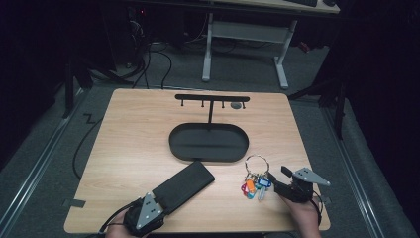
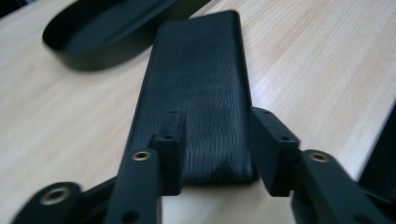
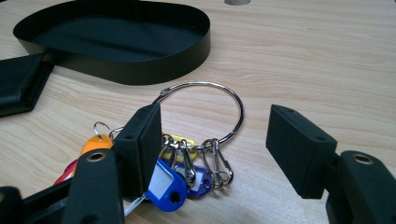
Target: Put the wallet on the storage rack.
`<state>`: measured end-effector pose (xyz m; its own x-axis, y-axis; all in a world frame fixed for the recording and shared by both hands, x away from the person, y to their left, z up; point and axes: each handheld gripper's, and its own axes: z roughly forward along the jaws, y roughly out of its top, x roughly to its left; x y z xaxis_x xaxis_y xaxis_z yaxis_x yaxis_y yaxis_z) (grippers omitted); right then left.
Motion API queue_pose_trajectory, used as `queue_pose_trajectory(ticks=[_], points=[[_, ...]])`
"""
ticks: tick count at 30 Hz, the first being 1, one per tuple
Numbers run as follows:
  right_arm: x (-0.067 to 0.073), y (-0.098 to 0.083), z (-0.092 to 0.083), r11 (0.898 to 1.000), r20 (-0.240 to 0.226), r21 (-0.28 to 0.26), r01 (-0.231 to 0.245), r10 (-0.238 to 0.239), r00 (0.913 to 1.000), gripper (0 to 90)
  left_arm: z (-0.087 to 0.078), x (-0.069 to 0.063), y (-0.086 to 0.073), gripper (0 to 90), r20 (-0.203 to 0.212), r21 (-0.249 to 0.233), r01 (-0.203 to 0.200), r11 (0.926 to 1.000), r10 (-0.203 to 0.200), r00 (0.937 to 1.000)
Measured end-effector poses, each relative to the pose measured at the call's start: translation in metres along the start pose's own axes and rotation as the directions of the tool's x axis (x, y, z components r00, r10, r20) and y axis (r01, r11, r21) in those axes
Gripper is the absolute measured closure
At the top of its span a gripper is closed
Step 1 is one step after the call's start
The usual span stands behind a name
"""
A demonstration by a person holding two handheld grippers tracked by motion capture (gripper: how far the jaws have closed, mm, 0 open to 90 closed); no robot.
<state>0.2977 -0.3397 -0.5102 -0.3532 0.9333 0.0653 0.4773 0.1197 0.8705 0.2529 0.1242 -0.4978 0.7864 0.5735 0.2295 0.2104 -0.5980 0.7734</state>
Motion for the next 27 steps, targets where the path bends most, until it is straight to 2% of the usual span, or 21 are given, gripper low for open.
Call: queue_pose_trajectory(ticks=[3, 4, 5, 10, 12, 14, 18, 20, 25, 27], points=[[0.001, 0.0, -0.002, 1.0, -0.004, -0.003, -0.003, 0.003, 1.0, 36.7, 0.008, -0.002, 0.008, 51.6, 0.016, -0.011, 0.015, 0.9998, -0.015, 0.9998], [0.001, 0.0, -0.003, 1.0, -0.003, -0.007, -0.002, 0.002, 1.0, 36.7, 0.009, -0.003, 0.007, 51.1, 0.007, -0.023, 0.001, 0.9997, -0.001, 1.0], [0.002, 0.0, -0.004, 1.0, 0.0, -0.006, -0.004, 0.004, 1.0, 36.7, 0.011, -0.005, 0.005, 50.8, 0.018, -0.022, 0.014, 0.9997, -0.013, 0.9998], [-0.001, -0.006, -0.011, 1.0, 0.024, 0.002, -0.006, 0.006, 0.9997, 37.0, 0.017, -0.006, 0.001, 48.1, 0.032, -0.02, 0.012, 0.9997, -0.012, 0.9994], [-0.003, -0.008, -0.014, 1.0, 0.032, 0.002, -0.013, 0.013, 0.9994, 37.0, 0.02, -0.007, 0.0, 47.4, 0.008, -0.009, -0.021, 0.9997, 0.021, 0.9997], [-0.005, -0.01, -0.016, 1.0, 0.039, 0.005, -0.021, 0.021, 0.999, 37.0, 0.025, -0.008, -0.003, 47.5, -0.007, 0.012, -0.025, 0.9996, 0.025, 0.9997], [-0.005, -0.012, -0.021, 1.0, 0.041, 0.008, -0.025, 0.025, 0.9989, 37.2, 0.03, -0.014, -0.005, 47.9, -0.001, 0.032, -0.046, 0.9984, 0.046, 0.999], [-0.005, -0.011, -0.02, 1.0, 0.039, 0.007, -0.021, 0.02, 0.999, 37.2, 0.034, -0.018, -0.006, 48.0, -0.017, 0.054, -0.075, 0.9957, 0.076, 0.997], [-0.003, -0.009, -0.012, 1.0, 0.025, 0.016, -0.02, 0.02, 0.9995, 37.1, 0.037, -0.025, -0.011, 48.8, -0.076, 0.056, -0.144, 0.988, 0.148, 0.986], [-0.001, -0.008, -0.011, 1.0, 0.022, 0.018, -0.012, 0.011, 0.9997, 37.1, 0.036, -0.026, -0.013, 49.9, -0.082, 0.044, -0.141, 0.9891, 0.144, 0.9861]])
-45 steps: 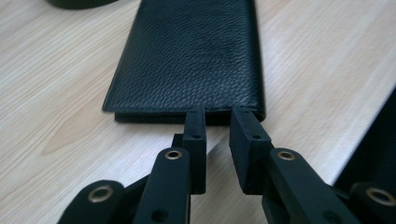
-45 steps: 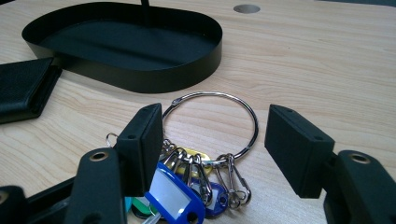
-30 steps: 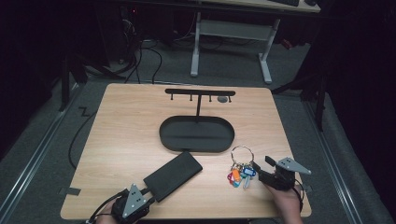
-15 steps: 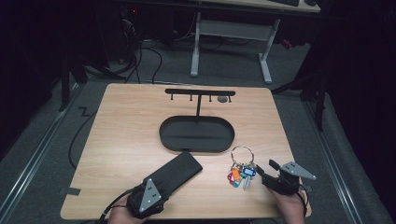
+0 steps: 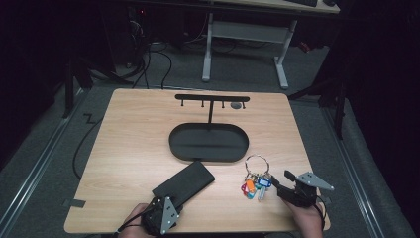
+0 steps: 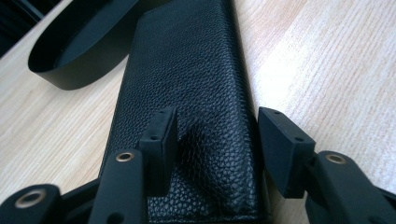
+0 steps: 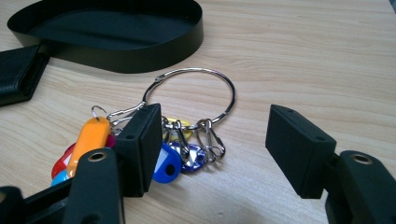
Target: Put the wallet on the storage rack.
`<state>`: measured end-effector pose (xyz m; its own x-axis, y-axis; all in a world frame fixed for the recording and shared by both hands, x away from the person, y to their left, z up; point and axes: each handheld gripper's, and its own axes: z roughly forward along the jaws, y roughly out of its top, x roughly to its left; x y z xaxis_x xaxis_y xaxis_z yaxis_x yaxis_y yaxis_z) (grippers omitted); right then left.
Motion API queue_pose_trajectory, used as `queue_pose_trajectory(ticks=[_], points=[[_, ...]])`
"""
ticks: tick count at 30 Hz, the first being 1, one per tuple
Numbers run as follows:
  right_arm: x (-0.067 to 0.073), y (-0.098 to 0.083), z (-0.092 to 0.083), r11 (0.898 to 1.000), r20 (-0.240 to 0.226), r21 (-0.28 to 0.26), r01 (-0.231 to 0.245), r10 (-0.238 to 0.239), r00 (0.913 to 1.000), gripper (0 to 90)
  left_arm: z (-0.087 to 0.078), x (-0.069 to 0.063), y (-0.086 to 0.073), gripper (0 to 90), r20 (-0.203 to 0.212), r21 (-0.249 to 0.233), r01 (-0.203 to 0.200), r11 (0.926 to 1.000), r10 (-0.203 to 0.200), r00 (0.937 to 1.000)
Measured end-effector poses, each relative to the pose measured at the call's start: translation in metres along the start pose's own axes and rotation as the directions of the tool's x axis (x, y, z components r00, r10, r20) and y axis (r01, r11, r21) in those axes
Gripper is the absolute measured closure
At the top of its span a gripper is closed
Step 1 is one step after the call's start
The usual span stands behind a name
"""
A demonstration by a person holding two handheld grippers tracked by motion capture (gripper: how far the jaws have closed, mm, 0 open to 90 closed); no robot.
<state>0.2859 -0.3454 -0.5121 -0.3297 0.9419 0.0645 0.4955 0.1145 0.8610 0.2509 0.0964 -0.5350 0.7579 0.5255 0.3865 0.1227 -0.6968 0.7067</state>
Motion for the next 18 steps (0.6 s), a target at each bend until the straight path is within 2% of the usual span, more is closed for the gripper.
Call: queue_pose_trajectory(ticks=[3, 6, 10, 18], points=[[0.002, 0.001, 0.001, 1.0, -0.005, -0.002, 0.005, -0.005, 1.0, 37.1, 0.0, -0.001, -0.003, 52.5, -0.004, -0.019, -0.004, 0.9998, 0.004, 1.0], [0.003, 0.001, 0.002, 1.0, -0.008, -0.004, 0.003, -0.003, 1.0, 37.2, -0.002, -0.003, -0.003, 59.1, -0.015, -0.021, -0.007, 0.9997, 0.007, 0.9999], [0.003, 0.001, 0.002, 1.0, -0.01, -0.004, -0.007, 0.006, 0.9999, 37.1, -0.004, -0.004, -0.002, 68.8, -0.02, -0.023, 0.012, 0.9997, -0.012, 0.9997], [0.001, 0.0, 0.004, 1.0, -0.019, 0.003, -0.011, 0.011, 0.9998, 37.2, -0.01, 0.0, -0.002, 79.1, -0.021, -0.029, 0.034, 0.999, -0.034, 0.9992]])
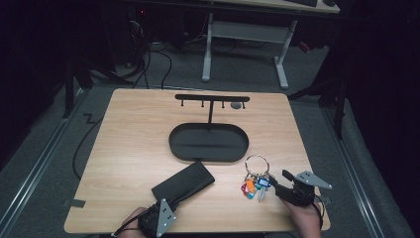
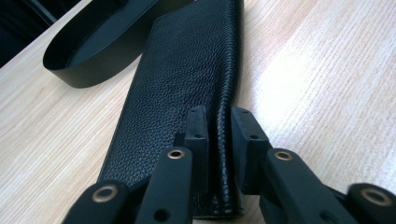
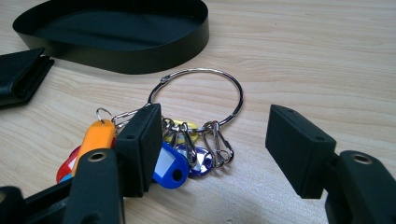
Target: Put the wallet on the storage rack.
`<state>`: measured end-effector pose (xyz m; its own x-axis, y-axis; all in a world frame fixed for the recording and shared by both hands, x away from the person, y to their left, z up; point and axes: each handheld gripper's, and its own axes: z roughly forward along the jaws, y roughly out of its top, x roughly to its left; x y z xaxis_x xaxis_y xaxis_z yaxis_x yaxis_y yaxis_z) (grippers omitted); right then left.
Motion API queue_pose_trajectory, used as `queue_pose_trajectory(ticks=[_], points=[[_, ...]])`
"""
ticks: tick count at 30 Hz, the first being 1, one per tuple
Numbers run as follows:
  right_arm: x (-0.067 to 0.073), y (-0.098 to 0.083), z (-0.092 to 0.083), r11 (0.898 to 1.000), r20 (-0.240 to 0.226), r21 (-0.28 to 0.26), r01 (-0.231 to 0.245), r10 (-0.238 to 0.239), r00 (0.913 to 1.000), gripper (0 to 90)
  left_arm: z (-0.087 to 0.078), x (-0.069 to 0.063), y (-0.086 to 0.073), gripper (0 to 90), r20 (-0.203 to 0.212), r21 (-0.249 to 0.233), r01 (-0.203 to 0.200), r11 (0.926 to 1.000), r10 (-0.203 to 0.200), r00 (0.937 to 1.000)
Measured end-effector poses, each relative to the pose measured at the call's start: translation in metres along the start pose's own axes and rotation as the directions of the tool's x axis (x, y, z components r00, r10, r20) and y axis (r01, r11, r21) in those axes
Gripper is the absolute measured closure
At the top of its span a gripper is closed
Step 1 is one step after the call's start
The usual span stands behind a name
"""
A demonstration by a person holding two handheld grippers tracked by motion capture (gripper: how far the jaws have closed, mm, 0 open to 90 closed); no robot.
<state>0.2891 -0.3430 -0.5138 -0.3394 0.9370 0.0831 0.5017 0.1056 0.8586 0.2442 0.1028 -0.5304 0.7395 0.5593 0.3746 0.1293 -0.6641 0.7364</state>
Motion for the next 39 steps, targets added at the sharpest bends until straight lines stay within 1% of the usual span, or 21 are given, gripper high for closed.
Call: queue_pose_trajectory(ticks=[2, 5, 7, 9, 11, 14, 16, 18, 19, 20, 22, 23, 25, 28, 31, 35, 39], points=[[0.0, 0.0, 0.0, 1.0, -0.001, 0.001, -0.001, 0.001, 1.0, 37.1, -0.003, 0.002, 0.0, 80.1, 0.001, -0.015, 0.013, 0.9998, -0.012, 0.9999], [-0.001, 0.0, 0.001, 1.0, -0.005, 0.006, -0.001, 0.001, 1.0, 37.1, -0.008, 0.008, 0.001, 81.1, 0.015, -0.037, 0.052, 0.9979, -0.052, 0.9985], [-0.001, 0.0, 0.0, 1.0, -0.007, 0.006, -0.002, 0.003, 1.0, 37.1, -0.012, 0.012, 0.002, 81.2, 0.028, -0.057, 0.087, 0.9945, -0.086, 0.9959], [-0.001, 0.0, 0.0, 1.0, -0.007, 0.003, -0.008, 0.008, 0.9999, 37.1, -0.018, 0.016, 0.002, 81.6, 0.032, -0.076, 0.104, 0.9917, -0.102, 0.9943], [-0.001, 0.001, 0.0, 1.0, -0.008, 0.001, -0.007, 0.007, 0.9999, 37.1, -0.023, 0.02, 0.002, 81.9, 0.046, -0.1, 0.143, 0.9847, -0.139, 0.9893], [0.0, 0.001, -0.001, 1.0, -0.008, -0.001, -0.003, 0.003, 1.0, 37.1, -0.03, 0.025, 0.001, 82.0, 0.061, -0.134, 0.18, 0.9745, -0.173, 0.983], [-0.001, 0.001, 0.0, 1.0, -0.008, -0.003, 0.0, 0.0, 1.0, 37.1, -0.033, 0.029, -0.001, 82.1, 0.071, -0.157, 0.211, 0.9647, -0.202, 0.9768], [-0.001, 0.001, 0.0, 1.0, -0.007, -0.003, -0.004, 0.004, 1.0, 37.1, -0.035, 0.032, -0.002, 82.2, 0.079, -0.169, 0.231, 0.9582, -0.221, 0.9722], [-0.001, 0.001, 0.0, 1.0, -0.007, -0.003, -0.003, 0.003, 1.0, 37.1, -0.035, 0.033, -0.002, 82.2, 0.083, -0.18, 0.245, 0.9527, -0.233, 0.9688], [-0.001, 0.002, 0.0, 1.0, -0.007, -0.003, -0.002, 0.002, 1.0, 37.1, -0.036, 0.034, -0.002, 82.2, 0.089, -0.182, 0.252, 0.9504, -0.239, 0.9669], [-0.001, 0.002, 0.001, 1.0, -0.009, -0.005, -0.004, 0.004, 1.0, 37.1, -0.038, 0.035, -0.003, 82.2, 0.101, -0.198, 0.268, 0.9429, -0.253, 0.9623], [-0.001, 0.003, 0.001, 1.0, -0.01, -0.005, -0.001, 0.001, 1.0, 37.1, -0.039, 0.035, -0.003, 82.3, 0.103, -0.203, 0.272, 0.9406, -0.256, 0.9612], [-0.001, 0.003, 0.001, 1.0, -0.012, -0.007, 0.003, -0.003, 0.9999, 37.1, -0.04, 0.036, -0.003, 82.4, 0.114, -0.212, 0.288, 0.9337, -0.27, 0.9562], [-0.001, 0.004, 0.002, 1.0, -0.013, -0.008, 0.001, -0.001, 0.9999, 37.1, -0.041, 0.036, -0.003, 82.4, 0.122, -0.22, 0.299, 0.9285, -0.278, 0.9527], [-0.002, 0.005, 0.002, 1.0, -0.017, -0.012, 0.001, -0.001, 0.9999, 37.1, -0.045, 0.037, -0.003, 82.5, 0.138, -0.232, 0.321, 0.9181, -0.296, 0.9452], [-0.001, 0.006, 0.003, 1.0, -0.019, -0.015, 0.0, 0.0, 0.9998, 37.1, -0.051, 0.034, -0.001, 82.6, 0.151, -0.256, 0.328, 0.9093, -0.298, 0.9425], [0.0, 0.007, 0.004, 1.0, -0.024, -0.018, 0.007, -0.007, 0.9997, 37.1, -0.052, 0.036, -0.003, 82.5, 0.16, -0.259, 0.347, 0.9017, -0.314, 0.9359]])
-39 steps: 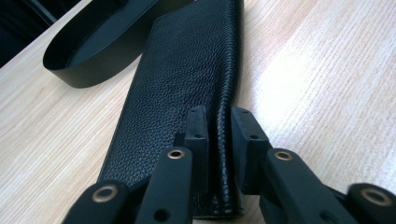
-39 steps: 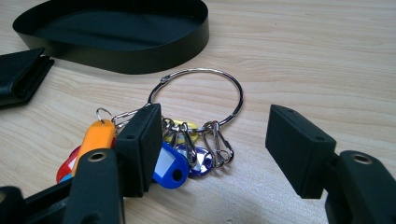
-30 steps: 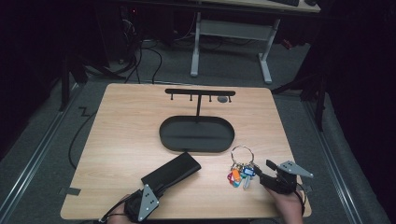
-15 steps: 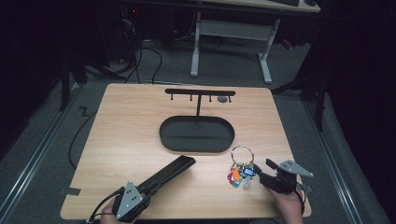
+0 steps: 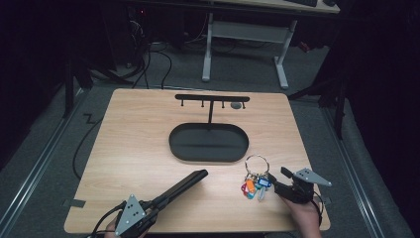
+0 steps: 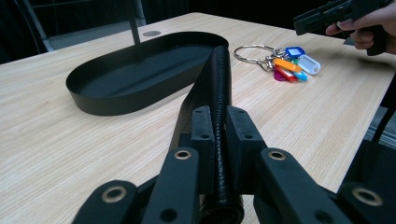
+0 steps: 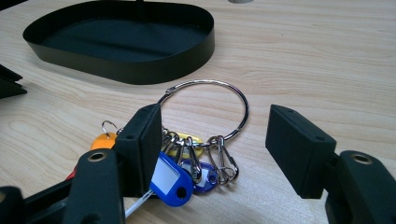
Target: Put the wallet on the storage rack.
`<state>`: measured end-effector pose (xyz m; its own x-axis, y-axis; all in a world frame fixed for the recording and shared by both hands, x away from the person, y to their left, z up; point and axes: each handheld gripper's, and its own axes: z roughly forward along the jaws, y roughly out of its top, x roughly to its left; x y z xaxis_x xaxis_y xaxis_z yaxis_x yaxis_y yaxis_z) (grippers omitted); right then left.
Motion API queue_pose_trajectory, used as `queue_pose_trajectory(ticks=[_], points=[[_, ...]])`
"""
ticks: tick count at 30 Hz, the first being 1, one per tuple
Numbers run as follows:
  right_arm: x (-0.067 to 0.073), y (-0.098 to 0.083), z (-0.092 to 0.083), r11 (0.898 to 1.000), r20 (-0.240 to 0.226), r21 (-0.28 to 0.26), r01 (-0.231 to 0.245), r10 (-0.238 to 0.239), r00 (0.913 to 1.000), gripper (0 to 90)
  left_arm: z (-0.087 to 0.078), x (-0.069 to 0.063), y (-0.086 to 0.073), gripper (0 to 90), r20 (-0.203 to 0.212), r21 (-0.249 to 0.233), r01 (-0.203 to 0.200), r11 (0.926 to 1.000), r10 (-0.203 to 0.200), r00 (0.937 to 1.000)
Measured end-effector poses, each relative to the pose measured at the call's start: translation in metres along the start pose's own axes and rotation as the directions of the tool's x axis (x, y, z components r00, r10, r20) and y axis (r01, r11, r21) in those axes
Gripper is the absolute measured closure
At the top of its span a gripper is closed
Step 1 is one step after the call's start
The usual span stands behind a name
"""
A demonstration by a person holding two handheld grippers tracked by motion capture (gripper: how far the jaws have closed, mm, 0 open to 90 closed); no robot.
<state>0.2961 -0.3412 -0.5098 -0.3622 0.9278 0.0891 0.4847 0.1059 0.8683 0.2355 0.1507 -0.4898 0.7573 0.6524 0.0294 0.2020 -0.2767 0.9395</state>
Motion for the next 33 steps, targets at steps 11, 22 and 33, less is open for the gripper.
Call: queue_pose_trajectory(ticks=[11, 22, 33], points=[[0.001, 0.0, 0.002, 1.0, -0.001, 0.004, 0.001, -0.001, 1.0, 37.1, -0.005, 0.021, -0.004, 81.9, -0.003, -0.03, 0.105, 0.994, -0.105, 0.9945], [0.001, -0.002, 0.0, 1.0, 0.004, 0.013, -0.007, 0.007, 1.0, 37.2, -0.007, 0.038, -0.009, 79.9, -0.011, -0.045, 0.157, 0.9866, -0.158, 0.9874], [0.0, -0.004, 0.003, 1.0, -0.002, 0.025, -0.014, 0.014, 0.9999, 37.2, -0.011, 0.048, -0.013, 75.4, -0.029, -0.048, 0.183, 0.982, -0.184, 0.9825]])
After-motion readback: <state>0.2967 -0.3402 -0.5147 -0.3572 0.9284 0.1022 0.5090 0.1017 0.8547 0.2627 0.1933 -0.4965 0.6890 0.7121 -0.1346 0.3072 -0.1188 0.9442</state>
